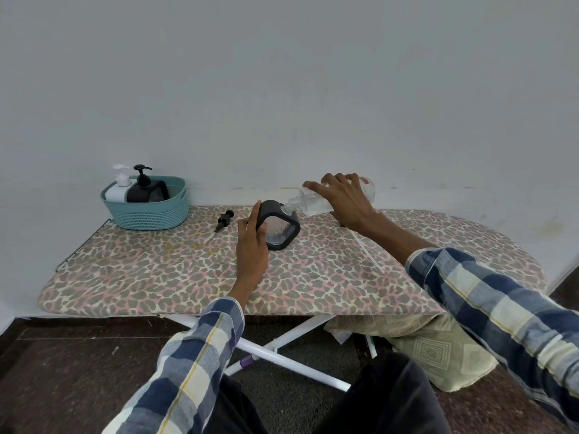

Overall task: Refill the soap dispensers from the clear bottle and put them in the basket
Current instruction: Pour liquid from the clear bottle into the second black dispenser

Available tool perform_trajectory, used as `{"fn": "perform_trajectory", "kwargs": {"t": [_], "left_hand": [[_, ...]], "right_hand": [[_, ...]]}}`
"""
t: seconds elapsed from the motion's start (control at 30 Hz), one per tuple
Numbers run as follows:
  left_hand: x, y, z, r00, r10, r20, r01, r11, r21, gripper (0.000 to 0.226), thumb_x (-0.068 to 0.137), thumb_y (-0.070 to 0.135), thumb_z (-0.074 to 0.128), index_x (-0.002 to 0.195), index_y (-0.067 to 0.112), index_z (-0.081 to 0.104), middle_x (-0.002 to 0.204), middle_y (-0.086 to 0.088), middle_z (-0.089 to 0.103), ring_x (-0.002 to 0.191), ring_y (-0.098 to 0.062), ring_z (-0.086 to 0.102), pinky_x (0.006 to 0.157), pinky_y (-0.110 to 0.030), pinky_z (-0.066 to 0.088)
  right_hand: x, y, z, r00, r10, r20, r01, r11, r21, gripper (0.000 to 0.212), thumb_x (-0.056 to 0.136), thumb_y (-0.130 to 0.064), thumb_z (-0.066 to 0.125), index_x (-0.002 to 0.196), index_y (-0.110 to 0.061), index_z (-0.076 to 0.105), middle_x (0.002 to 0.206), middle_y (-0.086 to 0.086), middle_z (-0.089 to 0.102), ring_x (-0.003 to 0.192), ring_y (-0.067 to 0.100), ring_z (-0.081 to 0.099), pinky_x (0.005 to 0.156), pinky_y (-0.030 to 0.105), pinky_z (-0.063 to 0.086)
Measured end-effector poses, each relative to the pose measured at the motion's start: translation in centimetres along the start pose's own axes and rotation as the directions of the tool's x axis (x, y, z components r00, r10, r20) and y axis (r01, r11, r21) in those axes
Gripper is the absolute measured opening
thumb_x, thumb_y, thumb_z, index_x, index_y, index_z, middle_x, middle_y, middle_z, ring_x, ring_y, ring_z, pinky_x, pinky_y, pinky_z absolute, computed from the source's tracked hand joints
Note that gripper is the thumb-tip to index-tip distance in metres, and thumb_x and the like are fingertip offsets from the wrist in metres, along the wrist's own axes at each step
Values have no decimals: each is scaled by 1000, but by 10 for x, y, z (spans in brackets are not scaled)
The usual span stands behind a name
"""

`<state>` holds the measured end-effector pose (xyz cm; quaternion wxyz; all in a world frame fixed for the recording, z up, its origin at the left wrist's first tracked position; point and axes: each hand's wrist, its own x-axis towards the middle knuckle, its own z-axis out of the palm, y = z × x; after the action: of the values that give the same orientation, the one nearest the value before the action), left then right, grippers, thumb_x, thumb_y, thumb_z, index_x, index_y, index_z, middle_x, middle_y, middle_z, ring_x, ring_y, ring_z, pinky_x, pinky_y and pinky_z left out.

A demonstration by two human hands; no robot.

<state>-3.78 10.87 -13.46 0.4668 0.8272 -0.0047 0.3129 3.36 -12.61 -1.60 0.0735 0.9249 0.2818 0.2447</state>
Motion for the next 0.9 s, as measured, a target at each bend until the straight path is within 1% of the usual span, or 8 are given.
{"fn": "perform_trajectory", "kwargs": {"t": [0.17, 0.37, 0.5, 0.63, 0.7, 0.8, 0.9], "left_hand": [[0, 0, 0, 1000, -8, 2, 8, 1000, 6, 51, 114, 46, 33, 165, 50, 28, 147, -4, 44, 86, 4, 56, 61, -13, 47], [0, -1, 0, 1000, -2, 10, 2, 1000, -7, 53, 112, 46, 33, 165, 51, 26, 145, -5, 45, 84, -1, 59, 59, -16, 50], [1, -2, 0, 1000, 6, 5, -6, 1000, -11, 52, 113, 48, 33, 164, 51, 28, 145, -5, 46, 87, 0, 59, 63, -18, 51], [0, -1, 0, 1000, 11, -4, -11, 1000, -20, 55, 110, 51, 31, 165, 49, 29, 144, -5, 45, 87, 2, 58, 63, -12, 49], [0, -1, 1, 1000, 11, -3, -11, 1000, -27, 55, 110, 50, 33, 165, 48, 30, 145, -4, 45, 88, 5, 57, 64, -9, 49], [1, -2, 1, 1000, -5, 0, 5, 1000, -16, 51, 115, 42, 36, 165, 49, 29, 146, -5, 45, 87, 4, 58, 63, -12, 47], [1, -2, 1, 1000, -11, 6, 12, 1000, -24, 51, 115, 40, 37, 165, 49, 29, 149, -3, 44, 89, 11, 57, 65, -13, 47]], "right_hand": [[0, 0, -1, 1000, -2, 1, 2, 1000, -7, 92, 78, 14, 69, 150, -36, 43, 131, 12, 58, 115, 34, 59, 103, 55, 37], [-1, 0, -3, 1000, -4, 3, 4, 1000, -12, 91, 79, 14, 68, 151, -36, 44, 131, 12, 59, 116, 35, 59, 104, 56, 37], [-1, 0, -4, 1000, -4, 0, 4, 1000, -19, 89, 80, 14, 67, 151, -36, 44, 131, 12, 59, 116, 35, 59, 104, 56, 37], [-1, 0, -3, 1000, -10, -4, 10, 1000, -25, 90, 80, 15, 65, 150, -36, 44, 130, 11, 59, 114, 34, 59, 103, 55, 37], [-1, 0, -3, 1000, -10, -6, 9, 1000, -25, 90, 80, 15, 64, 150, -36, 43, 130, 11, 59, 114, 34, 59, 103, 55, 37], [-1, 0, -4, 1000, -12, -6, 12, 1000, -26, 89, 81, 15, 64, 151, -36, 44, 131, 12, 58, 116, 34, 59, 104, 54, 35], [-1, 0, -4, 1000, -10, -6, 9, 1000, -29, 90, 80, 16, 63, 151, -36, 44, 131, 12, 59, 116, 34, 59, 104, 55, 35]]}}
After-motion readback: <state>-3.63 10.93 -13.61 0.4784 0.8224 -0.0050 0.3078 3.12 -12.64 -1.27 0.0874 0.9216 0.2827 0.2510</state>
